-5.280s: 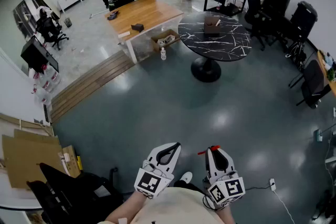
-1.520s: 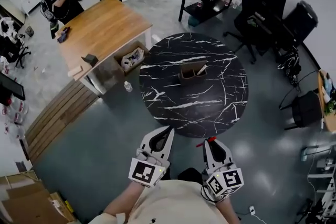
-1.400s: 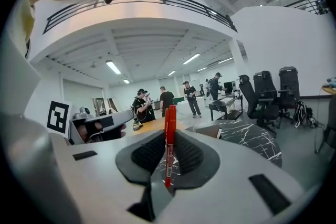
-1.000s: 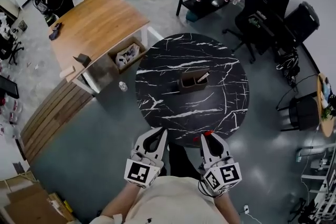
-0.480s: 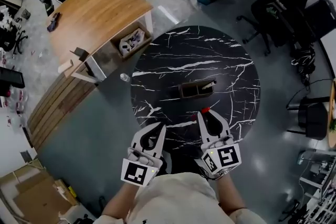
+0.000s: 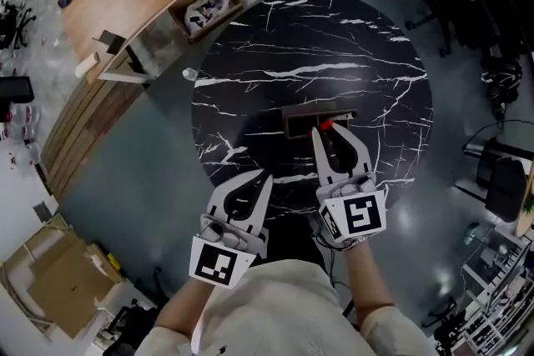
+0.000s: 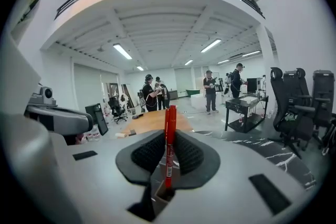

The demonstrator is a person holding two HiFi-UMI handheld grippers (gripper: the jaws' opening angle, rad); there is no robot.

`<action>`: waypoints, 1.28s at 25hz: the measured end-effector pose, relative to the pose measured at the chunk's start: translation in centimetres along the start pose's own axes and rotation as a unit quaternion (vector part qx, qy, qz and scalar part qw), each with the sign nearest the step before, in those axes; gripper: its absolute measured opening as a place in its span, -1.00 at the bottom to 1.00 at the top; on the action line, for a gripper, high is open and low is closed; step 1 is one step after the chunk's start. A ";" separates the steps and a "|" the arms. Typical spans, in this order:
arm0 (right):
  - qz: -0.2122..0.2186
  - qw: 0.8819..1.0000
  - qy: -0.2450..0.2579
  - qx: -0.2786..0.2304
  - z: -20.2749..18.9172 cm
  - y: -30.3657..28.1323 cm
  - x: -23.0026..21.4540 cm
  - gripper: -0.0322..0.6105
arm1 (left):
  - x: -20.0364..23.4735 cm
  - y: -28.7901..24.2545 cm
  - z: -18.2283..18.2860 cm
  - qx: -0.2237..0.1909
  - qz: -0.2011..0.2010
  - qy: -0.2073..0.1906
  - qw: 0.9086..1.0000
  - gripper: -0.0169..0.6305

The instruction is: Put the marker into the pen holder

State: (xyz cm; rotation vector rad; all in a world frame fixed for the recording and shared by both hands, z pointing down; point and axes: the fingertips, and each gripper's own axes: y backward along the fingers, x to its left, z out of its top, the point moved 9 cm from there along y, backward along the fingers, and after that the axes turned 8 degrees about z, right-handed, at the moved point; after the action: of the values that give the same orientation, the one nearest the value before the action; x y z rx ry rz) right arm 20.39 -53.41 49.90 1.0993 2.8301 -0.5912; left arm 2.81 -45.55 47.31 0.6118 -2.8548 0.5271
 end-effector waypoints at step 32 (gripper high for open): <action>0.022 0.999 -0.019 0.020 -1.1 0.7 0.2 -0.85 | -0.7 -0.9 -0.1 -0.001 0.002 0.010 1.000 -0.92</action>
State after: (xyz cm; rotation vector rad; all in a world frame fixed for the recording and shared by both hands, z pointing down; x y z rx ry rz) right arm 20.81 -52.45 50.67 1.1409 2.7671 -0.6596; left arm 3.78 -46.01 47.53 0.5974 -2.8388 0.5280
